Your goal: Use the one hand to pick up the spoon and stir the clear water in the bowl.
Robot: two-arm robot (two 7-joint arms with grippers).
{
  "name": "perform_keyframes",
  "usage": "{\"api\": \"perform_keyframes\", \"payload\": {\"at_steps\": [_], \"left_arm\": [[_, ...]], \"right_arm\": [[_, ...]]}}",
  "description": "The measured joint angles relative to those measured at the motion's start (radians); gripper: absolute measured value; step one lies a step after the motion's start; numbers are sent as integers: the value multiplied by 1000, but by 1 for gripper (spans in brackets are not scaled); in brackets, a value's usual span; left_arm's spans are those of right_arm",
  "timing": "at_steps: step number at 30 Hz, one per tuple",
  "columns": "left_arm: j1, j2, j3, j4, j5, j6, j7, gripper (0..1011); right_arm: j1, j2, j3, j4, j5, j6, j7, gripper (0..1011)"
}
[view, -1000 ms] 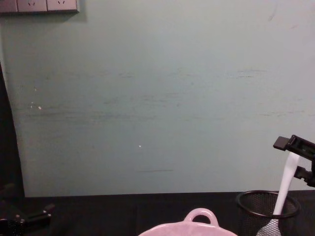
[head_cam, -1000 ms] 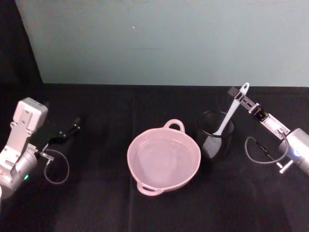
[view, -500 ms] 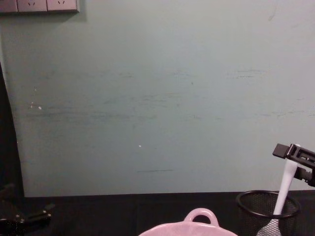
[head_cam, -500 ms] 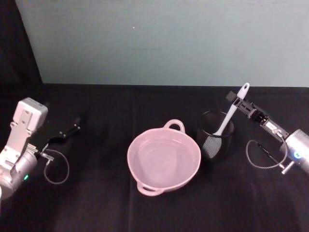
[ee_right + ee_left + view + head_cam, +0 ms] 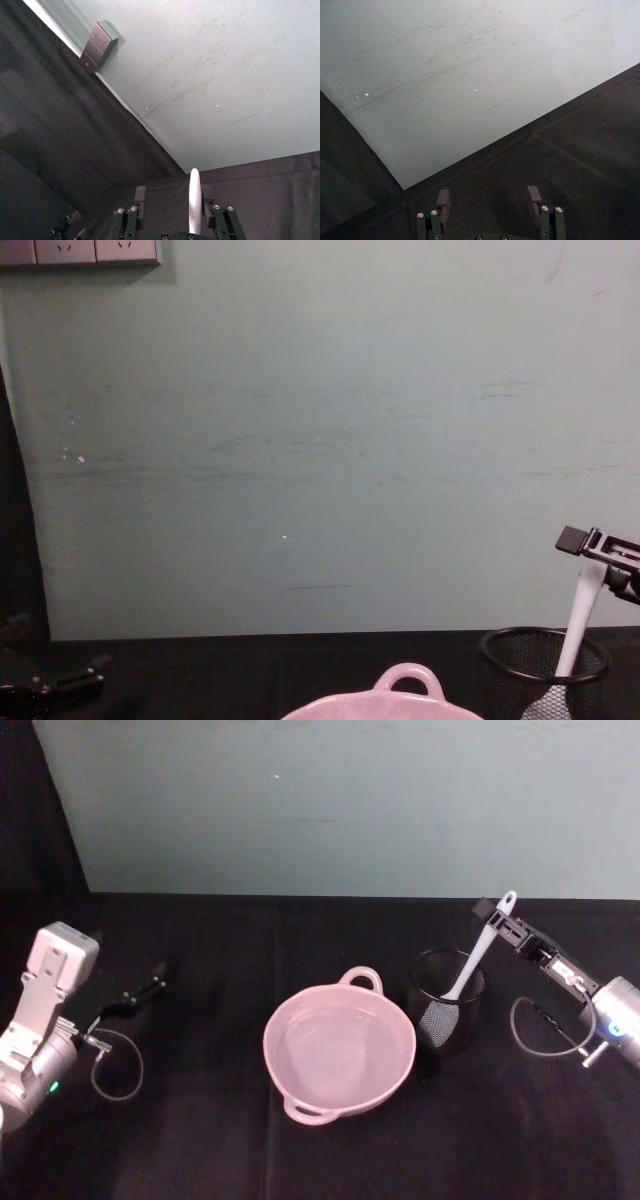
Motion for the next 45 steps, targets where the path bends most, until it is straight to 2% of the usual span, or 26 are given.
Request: {"api": "perform_keyframes", "payload": {"at_steps": [1, 2, 5, 6, 8, 14, 15, 19, 24, 31, 35, 36, 40, 42, 45], "left_arm": [[0, 0, 0, 0, 0, 0, 0, 1005], [0, 0, 0, 0, 0, 0, 0, 1005], [0, 0, 0, 0, 0, 0, 0, 1005], [0, 0, 0, 0, 0, 0, 0, 1005], [0, 0, 0, 0, 0, 0, 0, 1005], [0, 0, 0, 0, 0, 0, 0, 1005], [0, 0, 0, 0, 0, 0, 0, 1005], [0, 0, 0, 0, 0, 0, 0, 1005], [0, 0, 0, 0, 0, 0, 0, 1005], [0, 0, 0, 0, 0, 0, 0, 1005], [0, 0, 0, 0, 0, 0, 0, 1005], [0, 0, 0, 0, 0, 0, 0, 1005], [0, 0, 0, 0, 0, 0, 0, 1005], [0, 0, 0, 0, 0, 0, 0, 1005], [0, 0, 0, 0, 0, 0, 0, 1005]], "right_arm": [[1, 0, 0, 1, 1, 0, 0, 650], [3, -1, -2, 3, 2, 0, 0, 650], [7, -3, -5, 10, 6, 0, 0, 537], [7, -3, -5, 10, 6, 0, 0, 537], [8, -5, -7, 18, 7, -2, 0, 427], [8, -4, -10, 22, 7, -3, 0, 273], [8, -3, -11, 23, 7, -3, 0, 207], [5, 0, -13, 21, 6, -3, -5, 121], [-5, 13, -16, -10, -11, -14, -17, 121], [-26, 59, -24, -128, -94, -60, -67, 121], [-31, 92, -25, -213, -158, -82, -99, 121], [-31, 109, -26, -250, -188, -86, -110, 121], [-16, 153, -29, -347, -260, -79, -131, 121], [-13, 159, -29, -360, -269, -75, -133, 121], [7, 184, -28, -420, -300, -48, -136, 121]]}}
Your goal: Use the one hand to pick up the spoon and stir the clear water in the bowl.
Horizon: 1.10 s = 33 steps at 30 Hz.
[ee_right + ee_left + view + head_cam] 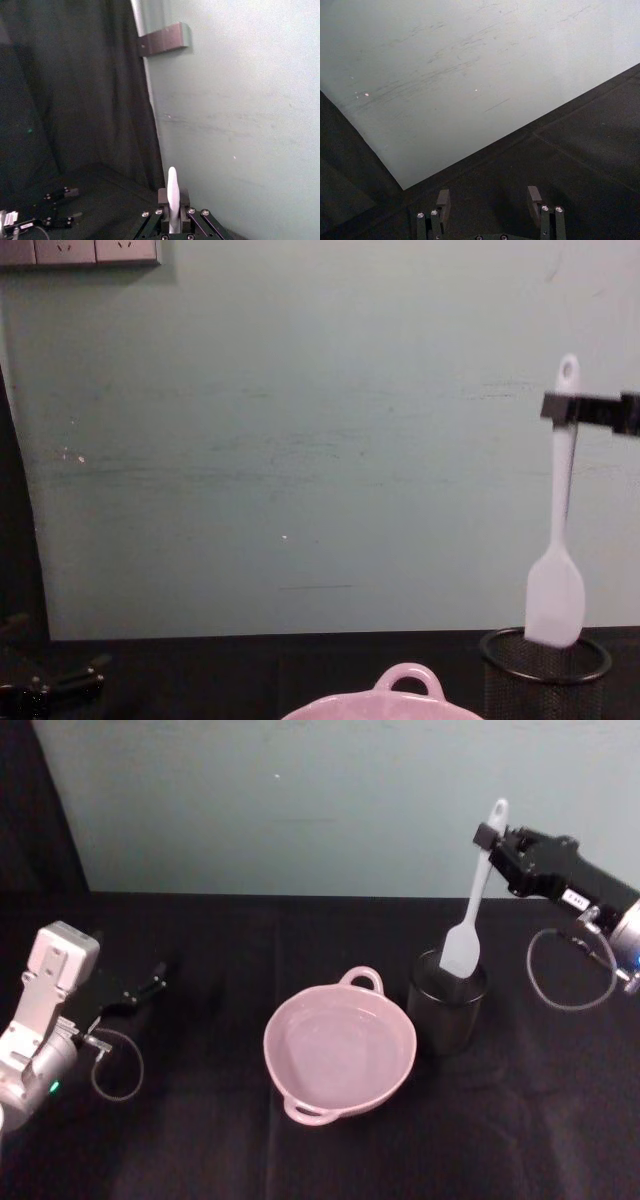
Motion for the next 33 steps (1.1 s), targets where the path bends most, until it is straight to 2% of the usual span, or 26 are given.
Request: {"api": "perform_keyframes", "payload": {"at_steps": [4, 10, 33], "left_arm": [[0, 0, 0, 0, 0, 0, 0, 1005], [0, 0, 0, 0, 0, 0, 0, 1005], [0, 0, 0, 0, 0, 0, 0, 1005]], "right_arm": [[15, 18, 7, -53, -12, 33, 0, 121], [22, 28, 15, -90, -15, 59, -3, 121], [21, 25, 16, -85, -13, 59, -3, 121]]}}
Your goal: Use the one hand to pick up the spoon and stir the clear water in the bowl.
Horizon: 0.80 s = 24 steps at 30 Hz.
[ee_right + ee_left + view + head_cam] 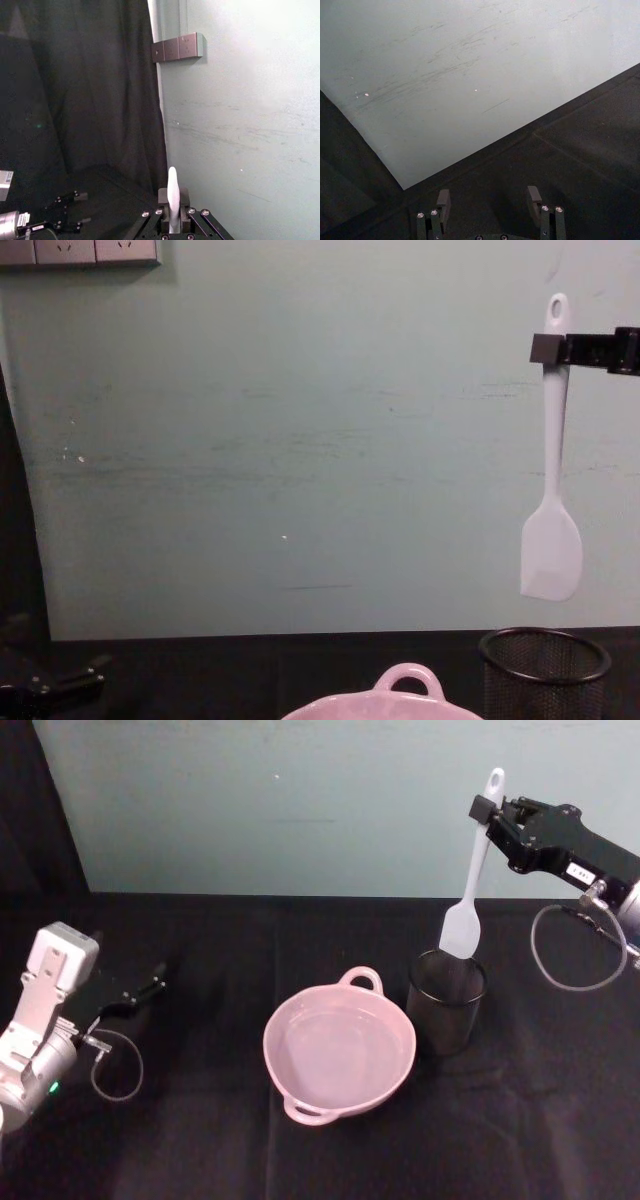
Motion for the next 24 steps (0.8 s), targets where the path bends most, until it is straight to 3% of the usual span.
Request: {"api": "perform_keyframes", "payload": {"at_steps": [7, 13, 18, 24], "left_arm": [[0, 0, 0, 0, 0, 0, 0, 1005], [0, 0, 0, 0, 0, 0, 0, 1005], [0, 0, 0, 0, 0, 0, 0, 1005], [0, 0, 0, 0, 0, 0, 0, 1005]], "right_arm": [[-3, -12, -18, -18, -19, -2, -4, 121], [7, -82, -87, -13, -58, -29, 11, 121], [14, -146, -143, 32, -90, -65, 41, 121], [10, -184, -185, 81, -123, -89, 71, 121]]}}
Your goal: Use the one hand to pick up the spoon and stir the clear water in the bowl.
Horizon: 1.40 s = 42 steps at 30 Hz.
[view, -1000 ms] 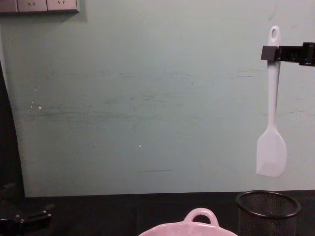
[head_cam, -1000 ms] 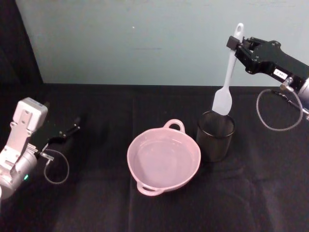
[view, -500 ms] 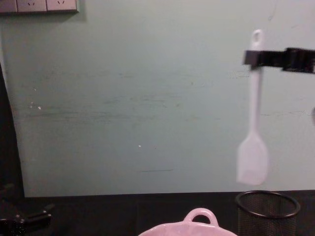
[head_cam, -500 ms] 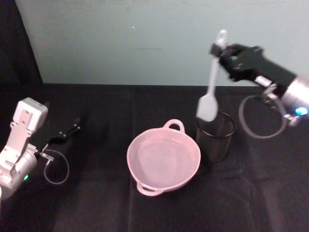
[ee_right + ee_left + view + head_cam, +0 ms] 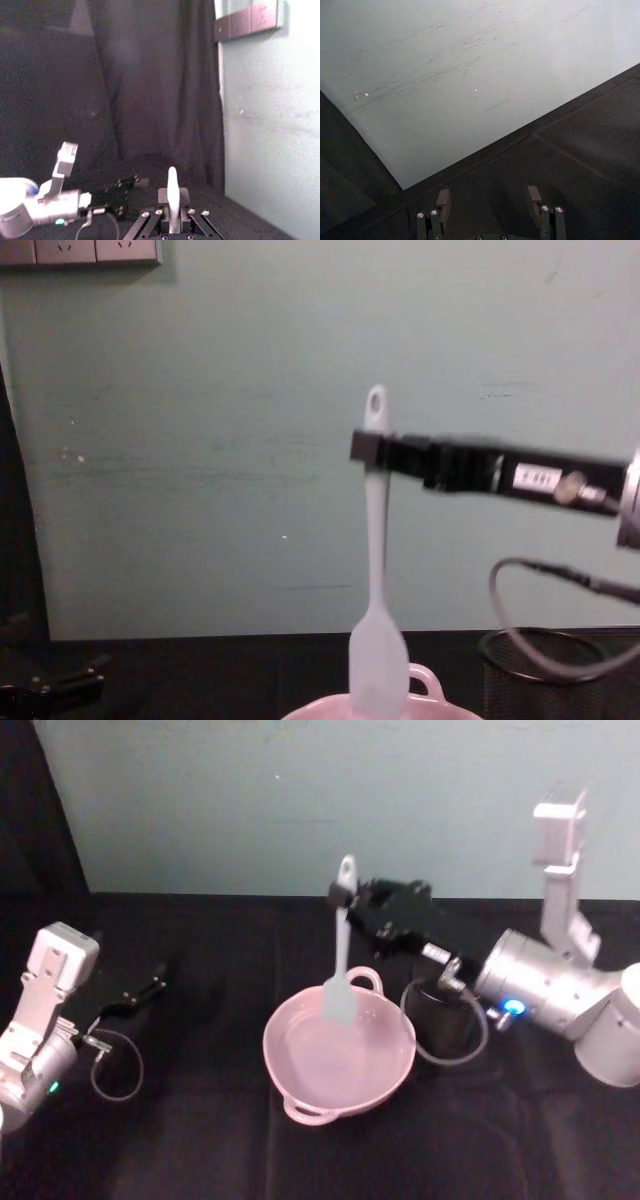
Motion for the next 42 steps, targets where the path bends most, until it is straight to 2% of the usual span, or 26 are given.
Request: {"api": "perform_keyframes", "payload": {"at_steps": [9, 22, 26, 35, 38, 42], "left_arm": [[0, 0, 0, 0, 0, 0, 0, 1005], [0, 0, 0, 0, 0, 0, 0, 1005], [0, 0, 0, 0, 0, 0, 0, 1005], [0, 0, 0, 0, 0, 0, 0, 1005], [0, 0, 0, 0, 0, 0, 0, 1005], [0, 0, 0, 0, 0, 0, 0, 1005]], "right_arm": [[-27, -19, -31, 26, -32, -3, 18, 121], [-42, -55, -49, 64, -52, -5, 30, 121], [-30, -71, -55, 90, -57, -5, 39, 121], [54, -138, -72, 226, -82, -9, 57, 121], [81, -150, -63, 268, -98, -19, 51, 121], [91, -143, -41, 286, -109, -23, 35, 121]]}}
